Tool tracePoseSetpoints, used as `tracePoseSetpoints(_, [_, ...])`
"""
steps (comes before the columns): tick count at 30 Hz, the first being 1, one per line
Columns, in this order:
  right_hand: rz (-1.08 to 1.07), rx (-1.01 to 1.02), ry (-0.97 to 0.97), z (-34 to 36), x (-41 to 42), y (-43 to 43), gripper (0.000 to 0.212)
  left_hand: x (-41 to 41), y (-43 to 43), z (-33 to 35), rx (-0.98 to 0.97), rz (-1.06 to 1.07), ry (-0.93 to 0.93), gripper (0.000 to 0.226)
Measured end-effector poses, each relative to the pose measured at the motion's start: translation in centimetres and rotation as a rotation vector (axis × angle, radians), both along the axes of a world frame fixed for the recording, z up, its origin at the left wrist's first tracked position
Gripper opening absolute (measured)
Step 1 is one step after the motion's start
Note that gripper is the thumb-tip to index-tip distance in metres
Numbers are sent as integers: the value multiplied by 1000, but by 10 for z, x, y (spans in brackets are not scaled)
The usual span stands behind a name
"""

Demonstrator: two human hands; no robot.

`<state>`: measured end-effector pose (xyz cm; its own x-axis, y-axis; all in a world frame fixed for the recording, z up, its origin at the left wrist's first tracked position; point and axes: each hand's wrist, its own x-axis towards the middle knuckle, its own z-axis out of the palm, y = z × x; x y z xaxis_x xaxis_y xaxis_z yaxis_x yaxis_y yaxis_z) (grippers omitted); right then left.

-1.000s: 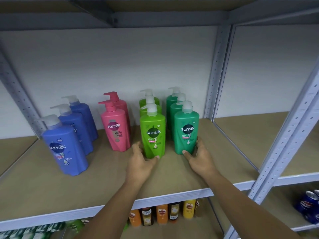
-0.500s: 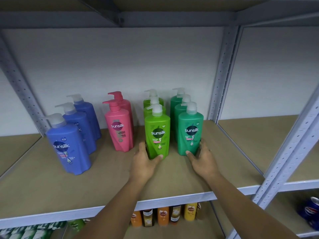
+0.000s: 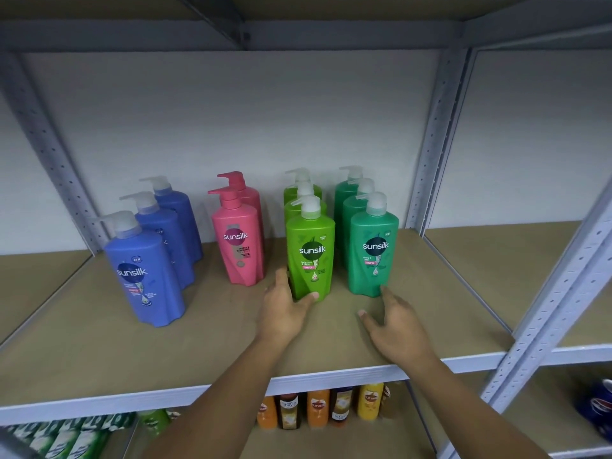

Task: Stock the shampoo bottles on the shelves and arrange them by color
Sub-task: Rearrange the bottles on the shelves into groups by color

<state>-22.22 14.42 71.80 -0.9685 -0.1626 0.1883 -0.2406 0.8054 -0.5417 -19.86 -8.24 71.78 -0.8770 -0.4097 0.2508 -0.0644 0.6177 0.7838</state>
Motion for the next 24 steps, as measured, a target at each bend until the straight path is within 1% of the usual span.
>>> tracePoseSetpoints(3, [72,99,43,-3,7,-5,51,2,-2,0,-44,0,-4,56])
tracePoseSetpoints(7, [233,184,31,-1,17,-17,60,14,-14,-3,-180,-45,-59,55])
tracePoseSetpoints(9, [332,182,30,-1,21,-29,62,24,-26,-5,-252,-59,-91,57])
tracePoseSetpoints(12, [456,178,59,-1,28,-51,60,41,-44,-5,-341,-78,-98,43])
tracePoseSetpoints(17, [571,172,88,2,41,-98,58,80,-78,-2,-413,-79,-114,39])
tracePoseSetpoints(18, [592,167,88,2,43,-108,57,87,-85,-1,-419,-77,-124,41])
tracePoseSetpoints(22, [645,132,65,1,46,-143,57,112,-110,2,-454,-93,-137,65])
tracePoseSetpoints(24, [633,94,50,0,46,-161,58,124,-124,2,-486,-89,-141,64])
